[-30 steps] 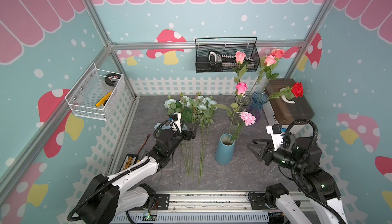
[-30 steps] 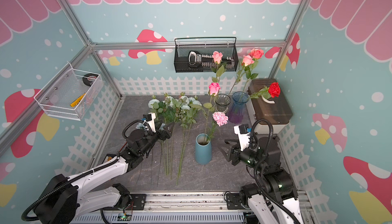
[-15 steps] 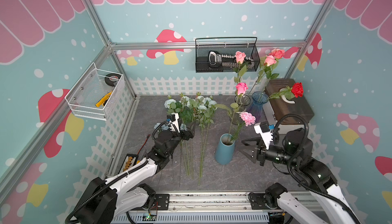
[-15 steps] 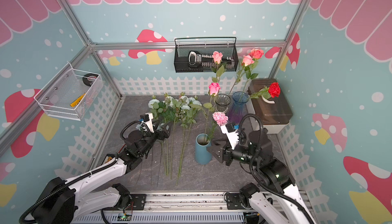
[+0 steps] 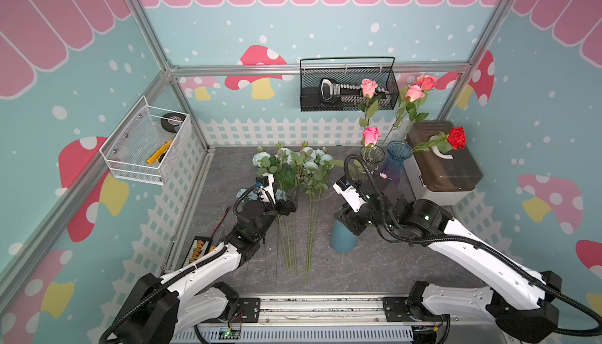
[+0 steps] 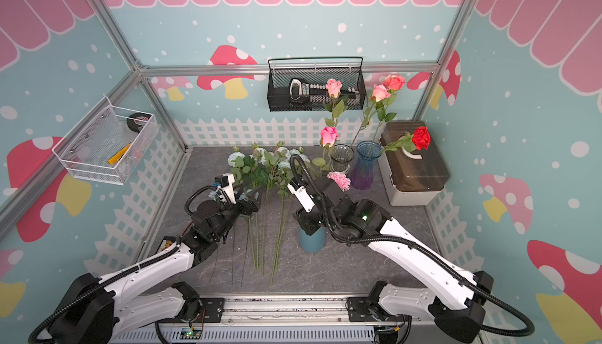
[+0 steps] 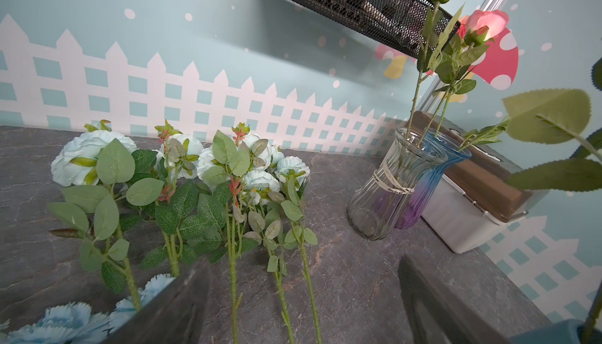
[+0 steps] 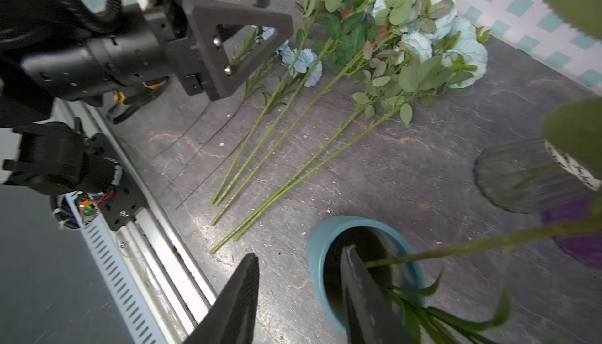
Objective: Pick out blue flowers from the vase
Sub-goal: Pick up the vase from the center of the board.
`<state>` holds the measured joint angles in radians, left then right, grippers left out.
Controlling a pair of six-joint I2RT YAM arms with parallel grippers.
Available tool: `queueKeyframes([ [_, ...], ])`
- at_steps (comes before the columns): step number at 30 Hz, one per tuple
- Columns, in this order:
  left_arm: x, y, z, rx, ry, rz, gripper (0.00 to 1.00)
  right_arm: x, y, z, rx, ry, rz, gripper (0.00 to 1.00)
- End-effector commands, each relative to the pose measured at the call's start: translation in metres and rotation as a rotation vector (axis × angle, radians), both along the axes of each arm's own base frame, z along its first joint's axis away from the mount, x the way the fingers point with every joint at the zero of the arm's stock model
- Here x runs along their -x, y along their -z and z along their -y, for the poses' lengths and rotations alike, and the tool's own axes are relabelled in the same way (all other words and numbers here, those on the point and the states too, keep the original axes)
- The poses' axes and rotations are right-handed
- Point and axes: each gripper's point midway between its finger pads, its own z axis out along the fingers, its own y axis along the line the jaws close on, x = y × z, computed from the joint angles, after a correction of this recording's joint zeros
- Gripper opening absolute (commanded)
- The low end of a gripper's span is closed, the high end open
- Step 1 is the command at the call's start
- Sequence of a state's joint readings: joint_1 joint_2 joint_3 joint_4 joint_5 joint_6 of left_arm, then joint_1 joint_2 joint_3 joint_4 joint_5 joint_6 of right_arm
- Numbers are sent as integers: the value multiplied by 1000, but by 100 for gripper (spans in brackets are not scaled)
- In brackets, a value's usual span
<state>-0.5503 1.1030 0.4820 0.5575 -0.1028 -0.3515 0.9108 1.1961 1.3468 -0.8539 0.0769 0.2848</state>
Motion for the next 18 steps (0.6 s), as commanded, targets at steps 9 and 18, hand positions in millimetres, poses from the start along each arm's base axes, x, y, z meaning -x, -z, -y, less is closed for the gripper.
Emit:
queueKeyframes([
  [9, 1, -4, -13, -13, -41, 21, 90, -4, 35, 19, 352, 70, -45, 39],
  [18, 0, -4, -13, -6, -42, 18, 90, 2, 53, 28, 426, 97, -94, 33],
])
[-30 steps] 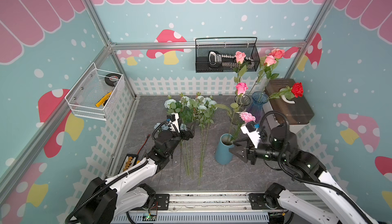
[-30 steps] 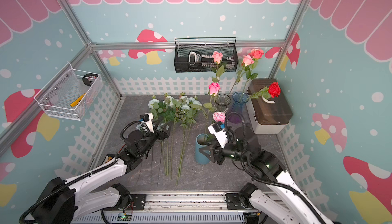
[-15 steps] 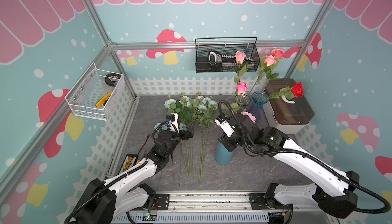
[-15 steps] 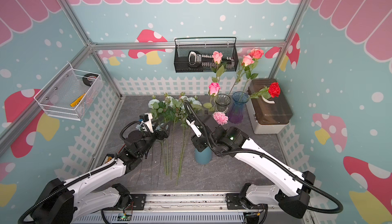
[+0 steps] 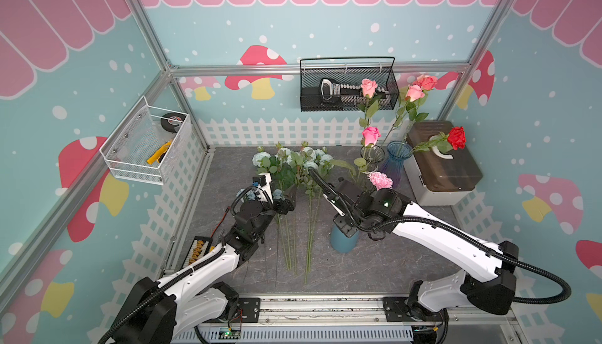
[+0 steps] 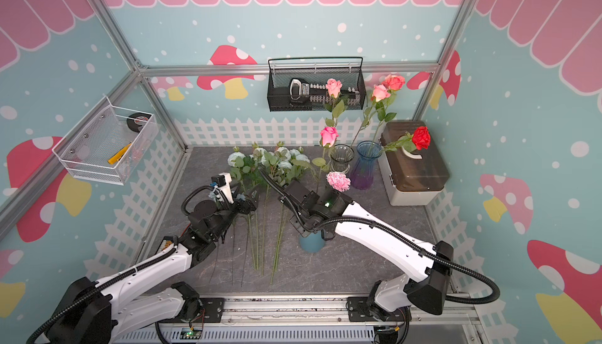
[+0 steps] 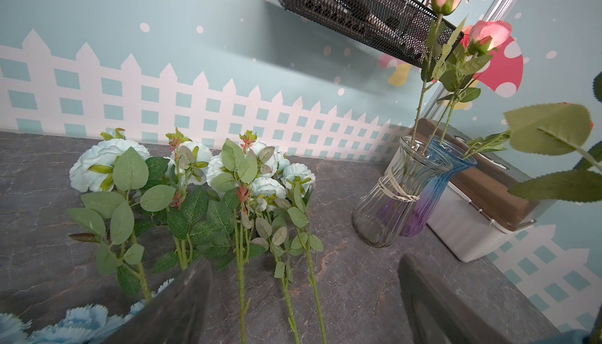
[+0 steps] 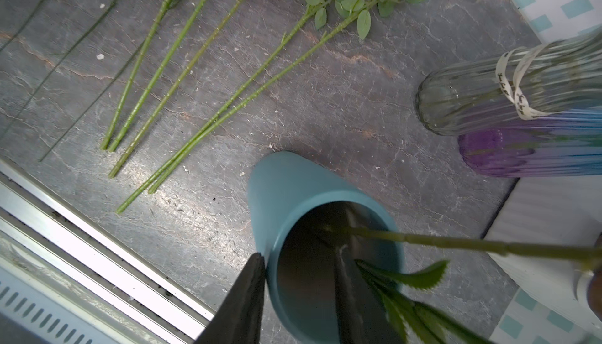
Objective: Pick out blue flowers from the vase
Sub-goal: Pick up the vase from the center of the board, then place the vase at the center of the board.
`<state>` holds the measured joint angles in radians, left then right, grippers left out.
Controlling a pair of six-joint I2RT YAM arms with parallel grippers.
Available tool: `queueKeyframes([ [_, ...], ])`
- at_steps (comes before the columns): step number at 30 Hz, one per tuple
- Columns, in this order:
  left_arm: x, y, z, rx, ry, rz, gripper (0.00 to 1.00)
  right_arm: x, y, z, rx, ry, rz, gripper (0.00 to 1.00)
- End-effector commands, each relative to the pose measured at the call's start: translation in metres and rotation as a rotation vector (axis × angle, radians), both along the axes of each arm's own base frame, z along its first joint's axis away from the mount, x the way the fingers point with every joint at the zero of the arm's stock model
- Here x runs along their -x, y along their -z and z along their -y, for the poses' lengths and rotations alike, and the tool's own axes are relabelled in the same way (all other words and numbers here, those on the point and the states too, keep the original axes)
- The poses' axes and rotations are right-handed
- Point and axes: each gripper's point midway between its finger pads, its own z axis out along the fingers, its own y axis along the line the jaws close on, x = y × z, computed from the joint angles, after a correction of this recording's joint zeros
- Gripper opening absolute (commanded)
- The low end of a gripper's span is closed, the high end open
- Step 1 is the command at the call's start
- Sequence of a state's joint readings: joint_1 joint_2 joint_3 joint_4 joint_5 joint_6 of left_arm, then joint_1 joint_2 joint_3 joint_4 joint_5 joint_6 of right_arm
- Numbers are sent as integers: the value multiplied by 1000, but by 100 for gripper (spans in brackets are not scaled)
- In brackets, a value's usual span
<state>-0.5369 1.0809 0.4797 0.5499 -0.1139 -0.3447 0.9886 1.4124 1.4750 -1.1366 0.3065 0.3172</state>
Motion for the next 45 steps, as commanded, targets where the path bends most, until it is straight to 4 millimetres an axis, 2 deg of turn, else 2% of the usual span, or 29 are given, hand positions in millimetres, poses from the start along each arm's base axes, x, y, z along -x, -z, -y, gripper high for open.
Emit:
queueKeyframes([
  [1, 0, 2, -5, -4, -16, 2, 90, 7, 6, 9, 30, 17, -33, 33],
  [6, 0, 2, -4, -1, -10, -1, 90, 12, 24, 7, 57, 14, -85, 28],
  [14, 1, 2, -5, 3, -8, 0, 90, 6, 35, -3, 65, 1, -94, 20],
  [23, 2, 0, -7, 7, -11, 4, 90, -11, 41, -2, 81, 15, -77, 1],
  [27, 2, 0, -7, 9, -10, 4, 90, -27, 40, 2, 71, 24, -72, 0],
  [31, 2, 0, -8, 12, -9, 4, 90, -48, 30, 4, 54, 31, -47, 0],
  [36, 1, 1, -7, 13, -4, 0, 90, -77, 19, -1, 27, 21, -20, 0],
  [45, 0, 2, -8, 12, -9, -3, 90, -132, 14, -14, 9, 14, -1, 0],
])
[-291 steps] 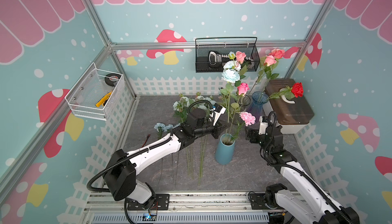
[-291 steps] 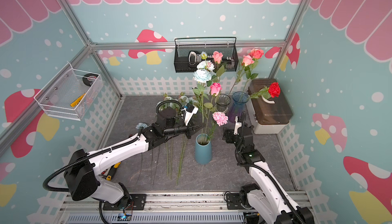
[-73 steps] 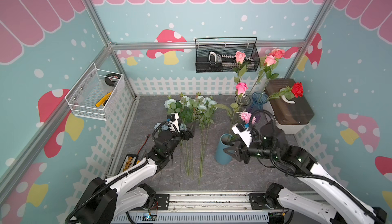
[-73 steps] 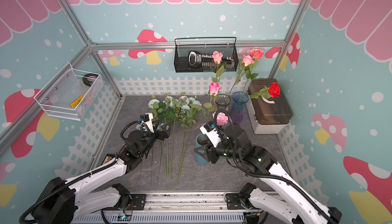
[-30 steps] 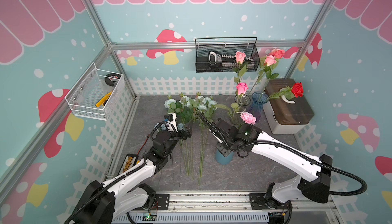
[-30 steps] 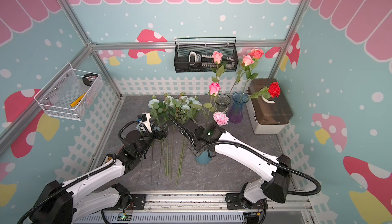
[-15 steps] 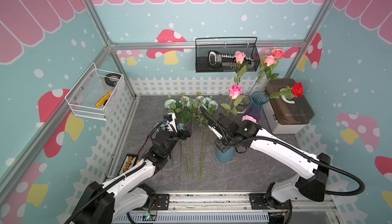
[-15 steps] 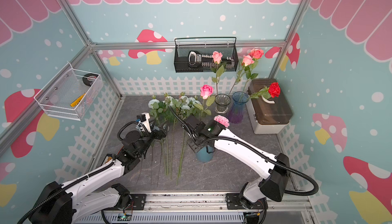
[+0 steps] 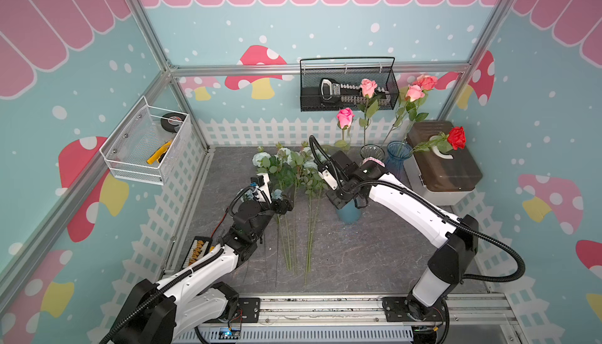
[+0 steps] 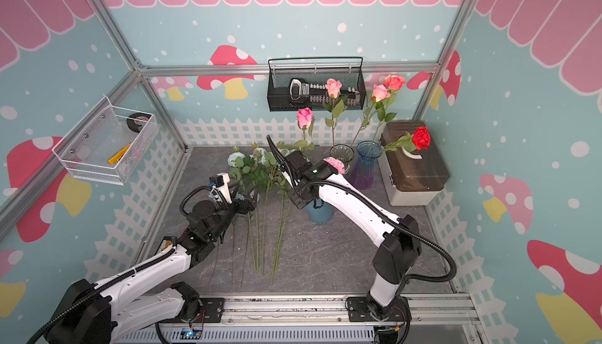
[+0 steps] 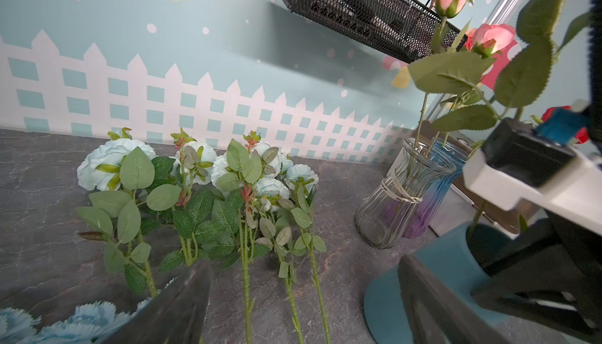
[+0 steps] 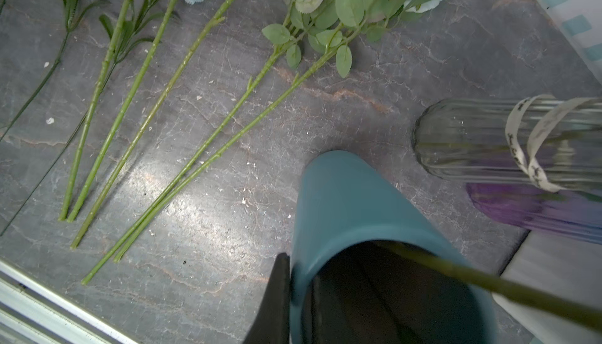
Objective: Pick out blue flowers from the vase
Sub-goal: Place the vase at the center of the board.
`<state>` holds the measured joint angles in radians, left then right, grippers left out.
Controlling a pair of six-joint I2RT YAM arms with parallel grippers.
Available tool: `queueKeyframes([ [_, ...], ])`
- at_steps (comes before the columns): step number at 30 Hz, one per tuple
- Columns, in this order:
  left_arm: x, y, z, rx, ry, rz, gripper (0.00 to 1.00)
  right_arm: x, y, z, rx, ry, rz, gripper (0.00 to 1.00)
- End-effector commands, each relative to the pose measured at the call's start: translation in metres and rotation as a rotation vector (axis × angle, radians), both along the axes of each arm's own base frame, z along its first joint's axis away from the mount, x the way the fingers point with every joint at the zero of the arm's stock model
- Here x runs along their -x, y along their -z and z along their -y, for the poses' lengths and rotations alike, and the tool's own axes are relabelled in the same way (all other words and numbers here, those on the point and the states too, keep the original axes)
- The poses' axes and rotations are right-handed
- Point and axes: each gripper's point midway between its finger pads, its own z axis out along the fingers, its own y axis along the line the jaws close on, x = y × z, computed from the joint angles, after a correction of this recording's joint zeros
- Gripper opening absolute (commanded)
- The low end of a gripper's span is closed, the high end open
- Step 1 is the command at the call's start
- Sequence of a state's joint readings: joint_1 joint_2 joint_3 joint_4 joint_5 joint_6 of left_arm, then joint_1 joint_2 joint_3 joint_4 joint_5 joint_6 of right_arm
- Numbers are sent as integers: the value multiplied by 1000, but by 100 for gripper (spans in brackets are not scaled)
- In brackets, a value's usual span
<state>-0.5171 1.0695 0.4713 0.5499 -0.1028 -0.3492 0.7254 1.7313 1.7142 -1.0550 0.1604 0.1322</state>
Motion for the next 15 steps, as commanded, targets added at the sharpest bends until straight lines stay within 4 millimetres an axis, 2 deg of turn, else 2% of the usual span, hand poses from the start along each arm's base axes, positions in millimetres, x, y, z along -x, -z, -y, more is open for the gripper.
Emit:
queueKeyframes([
  [1, 1, 2, -2, 7, 3, -3, 90, -32, -11, -1, 11, -24, 73, 0],
  [8, 0, 2, -3, 4, 1, -6, 90, -74, -21, -3, -32, 4, 111, 0],
  [10, 0, 1, -3, 6, 2, -5, 90, -83, -29, -2, -66, 14, 132, 0],
  [11, 0, 2, -3, 5, 3, -6, 90, -90, -21, -4, -65, 18, 120, 0],
  [15, -1, 2, -3, 5, 4, -7, 90, -107, -23, -1, -86, 35, 128, 0],
])
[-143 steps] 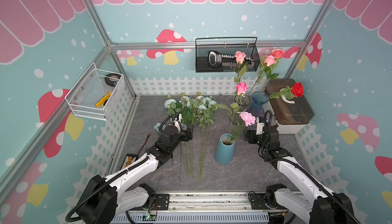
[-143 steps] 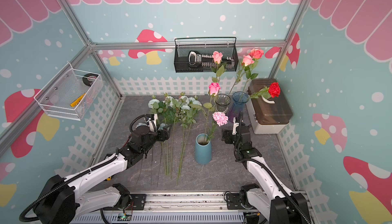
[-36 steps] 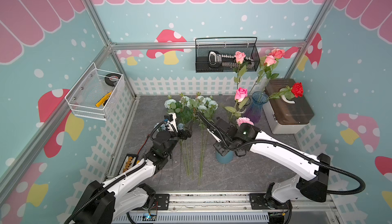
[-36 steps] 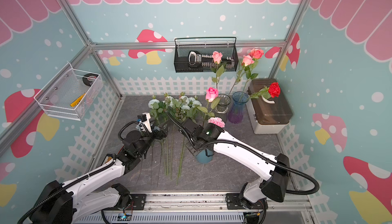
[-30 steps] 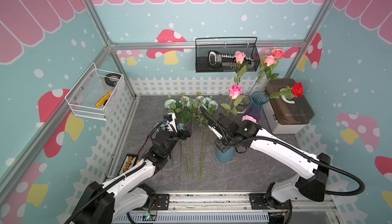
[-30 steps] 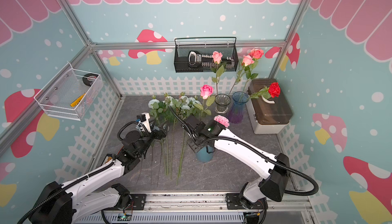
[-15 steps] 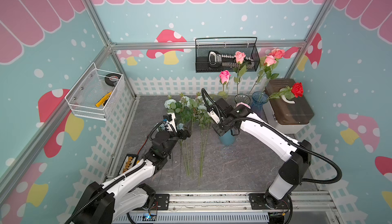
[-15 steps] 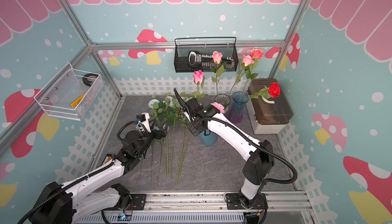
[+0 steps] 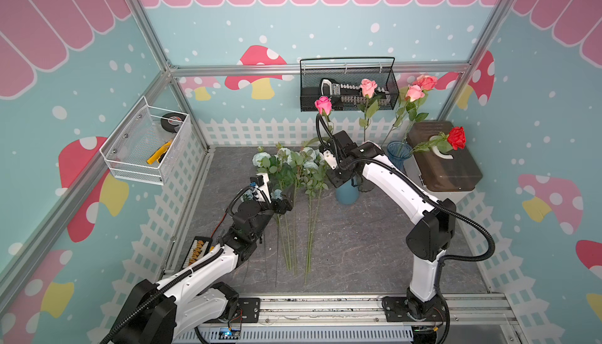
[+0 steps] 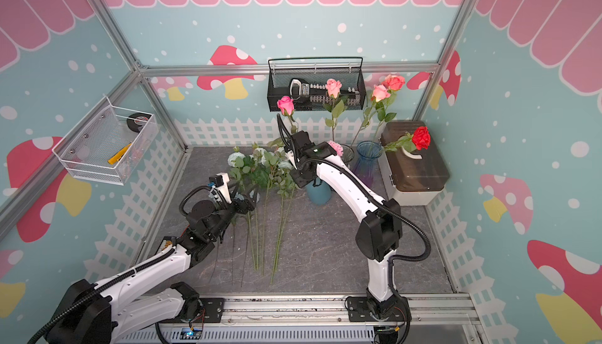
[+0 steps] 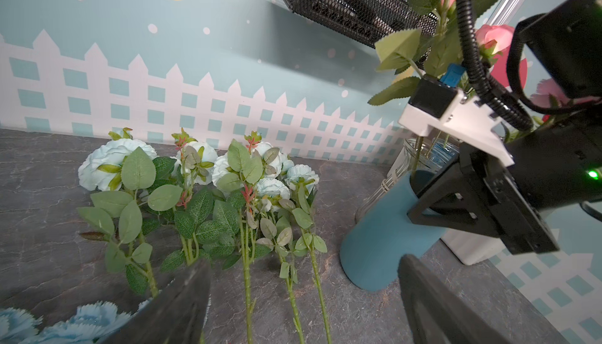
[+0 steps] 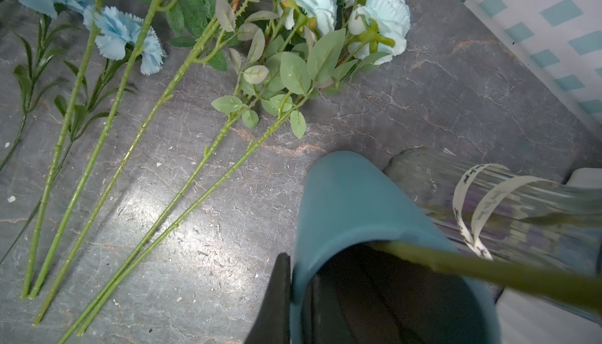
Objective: Pick out blue flowers from the vase
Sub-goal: Place the vase at the center of the board.
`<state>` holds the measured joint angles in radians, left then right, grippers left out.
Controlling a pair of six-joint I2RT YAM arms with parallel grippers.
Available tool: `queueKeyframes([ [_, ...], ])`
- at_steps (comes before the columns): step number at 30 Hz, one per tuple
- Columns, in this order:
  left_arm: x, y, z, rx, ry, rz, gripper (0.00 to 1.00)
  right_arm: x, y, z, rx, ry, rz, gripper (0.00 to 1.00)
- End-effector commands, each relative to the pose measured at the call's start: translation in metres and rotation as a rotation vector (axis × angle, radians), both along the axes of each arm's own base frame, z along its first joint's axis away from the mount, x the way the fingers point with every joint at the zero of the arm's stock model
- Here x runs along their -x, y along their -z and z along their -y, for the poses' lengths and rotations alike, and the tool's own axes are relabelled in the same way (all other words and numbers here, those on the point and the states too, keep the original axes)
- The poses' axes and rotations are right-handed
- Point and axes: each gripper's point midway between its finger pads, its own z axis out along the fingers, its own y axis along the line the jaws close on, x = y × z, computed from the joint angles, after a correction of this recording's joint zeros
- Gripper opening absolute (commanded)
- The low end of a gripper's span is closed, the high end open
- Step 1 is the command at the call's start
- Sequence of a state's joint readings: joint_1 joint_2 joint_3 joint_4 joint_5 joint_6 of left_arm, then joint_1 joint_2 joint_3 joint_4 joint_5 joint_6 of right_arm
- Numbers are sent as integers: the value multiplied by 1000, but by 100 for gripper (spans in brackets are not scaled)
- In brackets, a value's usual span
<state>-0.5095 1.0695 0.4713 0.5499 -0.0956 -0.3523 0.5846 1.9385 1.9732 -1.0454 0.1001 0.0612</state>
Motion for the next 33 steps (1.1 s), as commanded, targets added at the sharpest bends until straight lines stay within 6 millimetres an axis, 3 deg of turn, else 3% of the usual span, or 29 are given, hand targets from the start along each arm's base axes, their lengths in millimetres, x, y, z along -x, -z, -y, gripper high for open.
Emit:
queueKeyframes([
  [1, 0, 2, -1, 2, 5, -6, 90, -31, -20, -4, -37, -11, 105, 0],
  [19, 0, 1, -1, -2, 9, -8, 90, -65, -26, -7, -216, -2, 82, 0],
  [31, -1, 1, -1, -4, 9, -10, 90, -76, 1, -3, -156, 17, 20, 0],
  [33, -2, 1, 0, -5, 12, -10, 90, -76, 2, -2, -149, 24, 20, 4],
])
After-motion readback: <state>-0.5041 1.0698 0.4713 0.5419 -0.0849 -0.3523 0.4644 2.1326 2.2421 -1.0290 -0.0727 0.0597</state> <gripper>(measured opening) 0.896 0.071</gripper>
